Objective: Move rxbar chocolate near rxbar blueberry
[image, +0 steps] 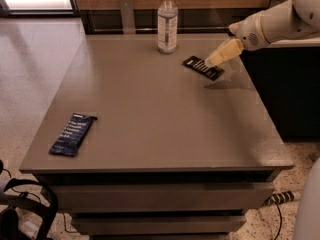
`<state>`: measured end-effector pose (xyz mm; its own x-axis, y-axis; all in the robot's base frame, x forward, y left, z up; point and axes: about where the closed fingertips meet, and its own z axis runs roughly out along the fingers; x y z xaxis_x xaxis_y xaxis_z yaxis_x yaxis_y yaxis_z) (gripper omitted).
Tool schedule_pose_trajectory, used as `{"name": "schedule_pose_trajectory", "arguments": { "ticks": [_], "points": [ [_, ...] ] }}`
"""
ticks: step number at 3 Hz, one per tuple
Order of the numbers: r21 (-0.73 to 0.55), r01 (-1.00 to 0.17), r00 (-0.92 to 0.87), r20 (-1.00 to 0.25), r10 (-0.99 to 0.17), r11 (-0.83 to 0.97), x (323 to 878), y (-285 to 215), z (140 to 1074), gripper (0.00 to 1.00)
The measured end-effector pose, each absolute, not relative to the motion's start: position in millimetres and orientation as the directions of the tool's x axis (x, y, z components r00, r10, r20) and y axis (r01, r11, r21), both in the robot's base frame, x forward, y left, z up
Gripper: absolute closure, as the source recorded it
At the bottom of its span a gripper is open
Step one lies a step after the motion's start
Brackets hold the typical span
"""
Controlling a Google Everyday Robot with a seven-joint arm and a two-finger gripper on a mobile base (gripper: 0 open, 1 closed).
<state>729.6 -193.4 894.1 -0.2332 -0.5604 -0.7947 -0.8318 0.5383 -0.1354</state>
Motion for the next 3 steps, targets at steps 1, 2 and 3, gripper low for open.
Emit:
{"name": "schedule_pose_trajectory", "arguments": {
  "ticks": [1, 2, 3],
  "points": [
    [-0.117, -0.815, -0.270, -0.790, -0.551, 0.567, 738, -196, 884, 0.00],
    [-0.085, -0.796, -0.313, -0.789, -0.528, 0.599, 743, -196, 867, 0.00],
    [-0.039, -0.785, -0.346, -0.801, -0.490, 0.618, 744, -190, 845, 0.00]
  ]
}}
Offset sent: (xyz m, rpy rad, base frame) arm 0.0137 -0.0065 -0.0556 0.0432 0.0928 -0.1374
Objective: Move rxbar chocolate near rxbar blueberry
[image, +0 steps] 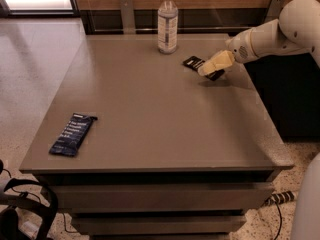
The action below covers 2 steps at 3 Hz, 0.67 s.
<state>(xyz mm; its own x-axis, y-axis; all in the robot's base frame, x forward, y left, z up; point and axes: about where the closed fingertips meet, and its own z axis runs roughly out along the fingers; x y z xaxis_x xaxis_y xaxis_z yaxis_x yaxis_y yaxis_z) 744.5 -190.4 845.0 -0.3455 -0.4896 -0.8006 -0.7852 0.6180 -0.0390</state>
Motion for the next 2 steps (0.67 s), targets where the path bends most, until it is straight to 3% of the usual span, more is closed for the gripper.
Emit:
{"name": "schedule_pose_trajectory", "arguments": {
  "ticks": [2],
  "points": [
    [0.021, -0.778, -0.372, -0.821, -0.433, 0.629, 746, -174, 817, 0.00]
  ]
}}
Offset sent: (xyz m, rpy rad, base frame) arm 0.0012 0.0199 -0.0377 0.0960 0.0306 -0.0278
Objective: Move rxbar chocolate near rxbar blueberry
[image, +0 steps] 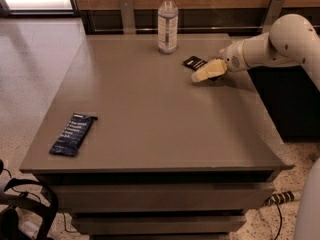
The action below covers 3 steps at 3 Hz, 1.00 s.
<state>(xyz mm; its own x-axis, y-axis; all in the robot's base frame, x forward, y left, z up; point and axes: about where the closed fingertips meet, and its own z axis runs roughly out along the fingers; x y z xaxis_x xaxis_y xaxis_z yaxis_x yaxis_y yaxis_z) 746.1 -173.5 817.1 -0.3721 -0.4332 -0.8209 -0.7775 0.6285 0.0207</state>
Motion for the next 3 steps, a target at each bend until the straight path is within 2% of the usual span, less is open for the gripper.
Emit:
{"name": "schedule_pose_trajectory", "arguments": {
  "ticks": [1, 3],
  "points": [
    [0.046, -0.773, -0.386, -0.826, -0.412, 0.633, 745.5, -167.2, 804.0, 0.02],
    [0.055, -0.772, -0.391, -0.826, -0.405, 0.634, 745.6, -165.1, 803.0, 0.38]
  ]
}}
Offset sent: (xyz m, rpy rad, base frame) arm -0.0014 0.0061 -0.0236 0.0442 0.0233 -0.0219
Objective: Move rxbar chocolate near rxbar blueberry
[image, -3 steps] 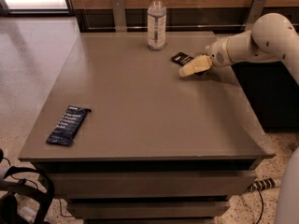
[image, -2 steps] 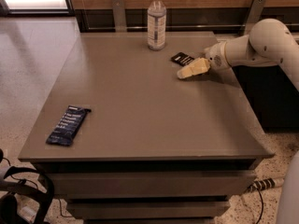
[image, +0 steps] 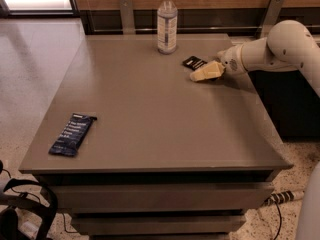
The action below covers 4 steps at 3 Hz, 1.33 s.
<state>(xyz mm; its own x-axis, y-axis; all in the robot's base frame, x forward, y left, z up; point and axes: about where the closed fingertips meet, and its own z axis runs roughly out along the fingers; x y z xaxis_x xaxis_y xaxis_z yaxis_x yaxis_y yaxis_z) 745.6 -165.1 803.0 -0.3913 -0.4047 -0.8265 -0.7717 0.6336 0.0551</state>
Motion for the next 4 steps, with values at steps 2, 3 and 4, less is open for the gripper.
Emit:
{"name": "schedule_pose_trajectory", "arguments": {
  "ticks": [2, 3, 4],
  "points": [
    [0.055, -0.772, -0.391, -0.826, -0.405, 0.633, 745.6, -164.9, 811.6, 0.93],
    [0.056, -0.772, -0.391, -0.826, -0.405, 0.633, 745.6, -164.6, 813.8, 1.00],
    [0.056, -0.772, -0.391, -0.826, -0.405, 0.633, 745.6, -164.6, 814.4, 1.00]
  ]
}}
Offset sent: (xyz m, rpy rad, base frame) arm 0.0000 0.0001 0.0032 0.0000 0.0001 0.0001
